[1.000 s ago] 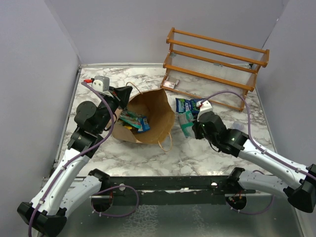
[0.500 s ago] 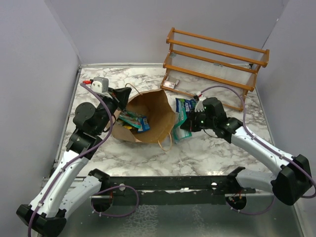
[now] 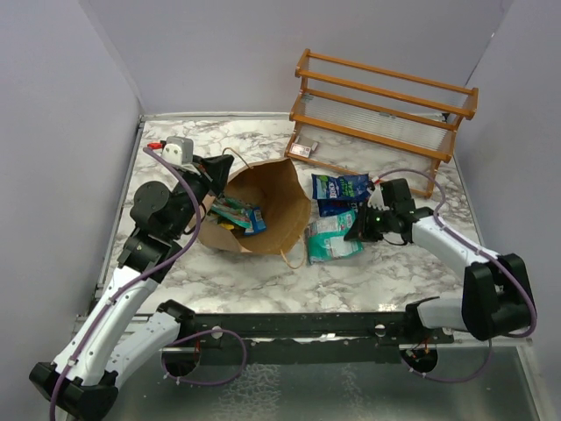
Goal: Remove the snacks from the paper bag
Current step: Place the snack at the center of the board.
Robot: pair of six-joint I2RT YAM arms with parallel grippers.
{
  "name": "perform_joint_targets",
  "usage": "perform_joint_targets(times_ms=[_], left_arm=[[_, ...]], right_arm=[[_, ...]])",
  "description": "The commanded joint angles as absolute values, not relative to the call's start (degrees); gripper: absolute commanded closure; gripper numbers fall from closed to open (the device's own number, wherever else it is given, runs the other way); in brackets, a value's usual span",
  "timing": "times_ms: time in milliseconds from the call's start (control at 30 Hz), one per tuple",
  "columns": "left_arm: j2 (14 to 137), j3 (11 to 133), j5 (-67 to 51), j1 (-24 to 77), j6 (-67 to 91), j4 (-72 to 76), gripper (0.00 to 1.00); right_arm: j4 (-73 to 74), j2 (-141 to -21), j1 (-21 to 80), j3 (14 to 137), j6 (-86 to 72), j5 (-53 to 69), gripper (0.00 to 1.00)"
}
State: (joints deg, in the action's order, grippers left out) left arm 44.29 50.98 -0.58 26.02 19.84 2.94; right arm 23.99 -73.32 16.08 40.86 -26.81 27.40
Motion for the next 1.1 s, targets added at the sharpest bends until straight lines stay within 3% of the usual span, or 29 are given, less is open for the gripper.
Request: perform_joint_targets(times_ms=[0, 100, 200, 233, 333, 400, 633, 867, 1067], left_arm=[[44.1, 51.0, -1.3, 26.1, 20.5, 5.2, 1.0], [44.1, 51.1, -4.8, 26.1, 19.7, 5.8, 1.0], [45.0, 51.1, -12.1, 26.1, 18.8, 6.4, 1.0], [45.3, 50.9, -13.6, 26.2, 18.8, 6.6, 1.0], [45.4, 50.1, -18.6, 26.1, 18.9, 7.3, 1.0], [45.1, 49.4, -22.3, 26.2, 18.9, 7.6, 1.0], [41.0, 42.5, -31.9, 26.2, 18.6, 11.5, 1.0], [36.7, 32.3, -38.4, 26.2, 24.4, 22.6, 1.0], [35.5, 29.0, -38.4, 26.3, 29.1, 23.2, 1.0]], right_arm=[[26.1, -77.9, 15.2, 39.4, -28.1, 14.5, 0.87], [27.1, -77.5, 14.9, 39.5, -29.3, 9.2, 0.85], [25.7, -75.8, 14.9, 38.5, -29.5, 7.4, 0.72], [25.6, -75.4, 14.9, 38.5, -29.7, 6.7, 0.64], [27.1, -73.8, 14.9, 38.9, -30.8, 4.6, 0.26], [28.0, -71.2, 14.9, 39.0, -31.8, 4.9, 0.13], [25.8, -55.2, 14.9, 41.6, -28.5, 14.9, 0.08], [10.2, -45.7, 14.9, 37.2, -21.7, 27.6, 0.07], [-2.1, -40.4, 17.4, 31.9, -14.5, 41.0, 0.21]])
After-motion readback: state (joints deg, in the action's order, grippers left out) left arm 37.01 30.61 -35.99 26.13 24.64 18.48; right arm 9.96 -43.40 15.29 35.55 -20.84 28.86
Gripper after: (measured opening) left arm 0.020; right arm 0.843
